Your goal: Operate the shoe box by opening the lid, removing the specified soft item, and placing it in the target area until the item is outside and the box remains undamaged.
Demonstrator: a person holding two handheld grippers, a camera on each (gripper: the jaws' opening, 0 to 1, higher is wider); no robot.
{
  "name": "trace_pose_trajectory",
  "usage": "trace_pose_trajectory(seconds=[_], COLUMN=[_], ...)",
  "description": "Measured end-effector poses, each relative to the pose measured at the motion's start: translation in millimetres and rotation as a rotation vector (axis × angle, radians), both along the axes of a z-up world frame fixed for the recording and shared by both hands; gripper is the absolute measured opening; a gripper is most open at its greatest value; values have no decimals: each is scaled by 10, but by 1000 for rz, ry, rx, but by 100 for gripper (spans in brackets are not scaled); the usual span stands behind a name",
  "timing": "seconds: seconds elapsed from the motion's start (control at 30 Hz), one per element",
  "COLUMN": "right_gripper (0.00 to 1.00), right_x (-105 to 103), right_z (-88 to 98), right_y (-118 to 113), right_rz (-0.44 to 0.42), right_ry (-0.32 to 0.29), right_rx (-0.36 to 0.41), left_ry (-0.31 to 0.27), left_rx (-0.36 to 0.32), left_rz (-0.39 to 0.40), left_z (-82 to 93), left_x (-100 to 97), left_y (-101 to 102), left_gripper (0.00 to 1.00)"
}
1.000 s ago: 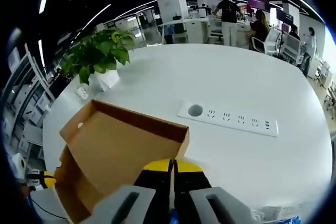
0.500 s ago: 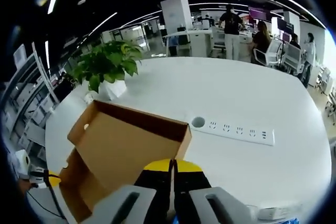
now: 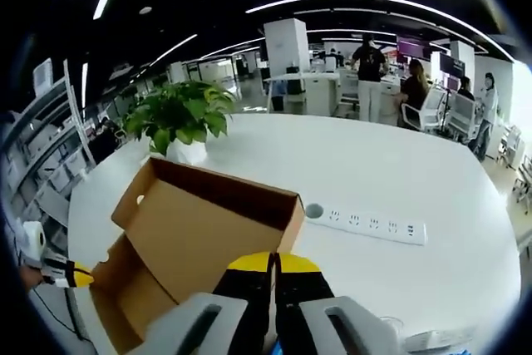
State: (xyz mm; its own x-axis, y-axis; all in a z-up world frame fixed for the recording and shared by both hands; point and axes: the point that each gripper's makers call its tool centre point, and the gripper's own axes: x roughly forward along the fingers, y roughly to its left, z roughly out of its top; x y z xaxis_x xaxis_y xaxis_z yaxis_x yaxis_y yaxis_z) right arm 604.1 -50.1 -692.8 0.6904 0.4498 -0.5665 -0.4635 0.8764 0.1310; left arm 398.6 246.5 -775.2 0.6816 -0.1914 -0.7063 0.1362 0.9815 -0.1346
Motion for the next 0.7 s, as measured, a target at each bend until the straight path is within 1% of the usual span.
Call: trace_pose_trajectory(seconds=[0.2, 0.33, 0.57, 0.7], right_gripper=[0, 0, 0, 0], right_x=[-53, -103, -357, -444], right_z=[31, 85, 271, 330], right_y=[-20, -3, 79, 106], right_rz=[0, 8, 32, 43], right_ry=[-15, -36, -84, -105], right_rx=[19, 25, 42, 33], left_ry=[-2, -2, -4, -4], left_rx=[6, 3, -2, -4], left_rz=[-1, 2, 4, 4], left_z=[29, 47, 63, 63], left_x=[-41, -66, -82, -80], left_y=[-51, -80, -107, -109], left_gripper=[2, 2, 2, 2])
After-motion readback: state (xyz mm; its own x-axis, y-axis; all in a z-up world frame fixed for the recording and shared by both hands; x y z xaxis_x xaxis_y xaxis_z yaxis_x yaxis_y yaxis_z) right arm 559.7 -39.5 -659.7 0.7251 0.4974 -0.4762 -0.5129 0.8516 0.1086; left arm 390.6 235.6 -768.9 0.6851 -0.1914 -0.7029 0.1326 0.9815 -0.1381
